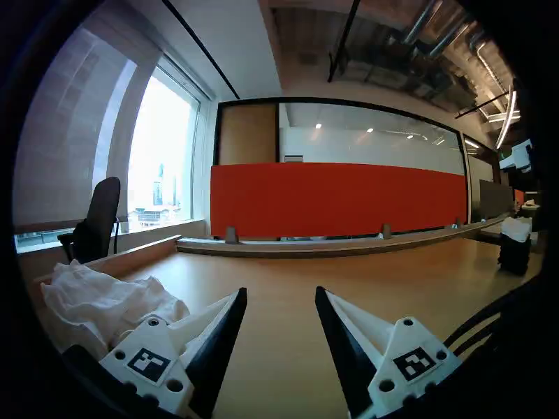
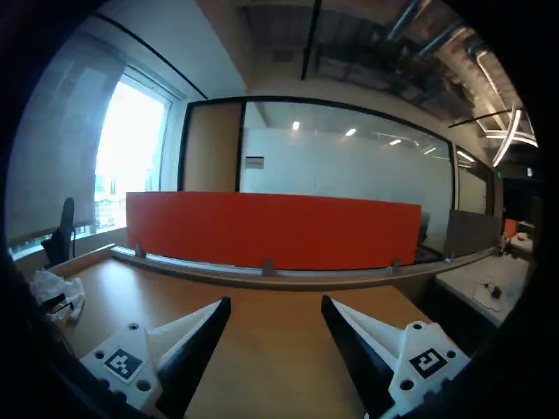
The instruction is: Fold towel
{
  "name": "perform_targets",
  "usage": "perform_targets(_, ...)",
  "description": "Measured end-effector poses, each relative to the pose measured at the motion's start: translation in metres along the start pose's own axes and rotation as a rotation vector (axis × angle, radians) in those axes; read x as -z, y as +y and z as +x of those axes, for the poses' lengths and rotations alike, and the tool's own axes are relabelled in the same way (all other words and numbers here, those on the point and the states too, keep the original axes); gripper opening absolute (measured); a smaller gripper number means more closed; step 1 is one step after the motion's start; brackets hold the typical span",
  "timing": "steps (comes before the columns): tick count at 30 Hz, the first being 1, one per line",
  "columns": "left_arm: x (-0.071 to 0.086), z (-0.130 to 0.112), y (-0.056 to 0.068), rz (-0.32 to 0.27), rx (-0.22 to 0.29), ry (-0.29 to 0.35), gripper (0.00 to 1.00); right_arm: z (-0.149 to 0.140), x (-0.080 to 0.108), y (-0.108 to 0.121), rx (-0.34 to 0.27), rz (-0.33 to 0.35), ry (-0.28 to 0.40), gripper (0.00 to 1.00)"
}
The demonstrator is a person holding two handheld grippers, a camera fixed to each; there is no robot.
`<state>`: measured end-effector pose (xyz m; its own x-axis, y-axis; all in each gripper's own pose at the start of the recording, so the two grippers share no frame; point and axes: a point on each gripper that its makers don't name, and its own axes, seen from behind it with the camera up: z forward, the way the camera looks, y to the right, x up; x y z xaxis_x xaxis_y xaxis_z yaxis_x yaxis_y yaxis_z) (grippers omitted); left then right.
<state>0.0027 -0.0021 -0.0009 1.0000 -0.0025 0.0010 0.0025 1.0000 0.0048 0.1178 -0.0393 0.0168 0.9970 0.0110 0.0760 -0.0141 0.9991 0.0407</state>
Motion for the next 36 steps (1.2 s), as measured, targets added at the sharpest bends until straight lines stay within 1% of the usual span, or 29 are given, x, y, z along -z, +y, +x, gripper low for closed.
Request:
perform_targets(14,0.0,0.001,0.001,-0.001,-0.002,0.001,0.71,-0.006,0.001,0.01,-0.007,-0.012,-0.003,1.0)
perform_targets(20,0.0,0.0,0.001,-0.001,-0.002,0.001,0.71,-0.003,0.003,0.016,-0.015,-0.02,0.015,1.0)
perform_targets(26,0.0,-0.001,0.001,-0.001,-0.002,0.001,0.71,-0.003,0.004,0.028,-0.007,-0.055,0.03,1.0)
perform_targets(32,0.0,-0.001,0.001,-0.001,-0.002,0.001,0.71,-0.009,0.005,0.029,-0.007,-0.057,0.049,1.0)
perform_targets(36,0.0,-0.002,0.001,-0.001,-0.002,0.001,0.71,-0.022,0.004,0.027,-0.012,-0.047,0.056,1.0)
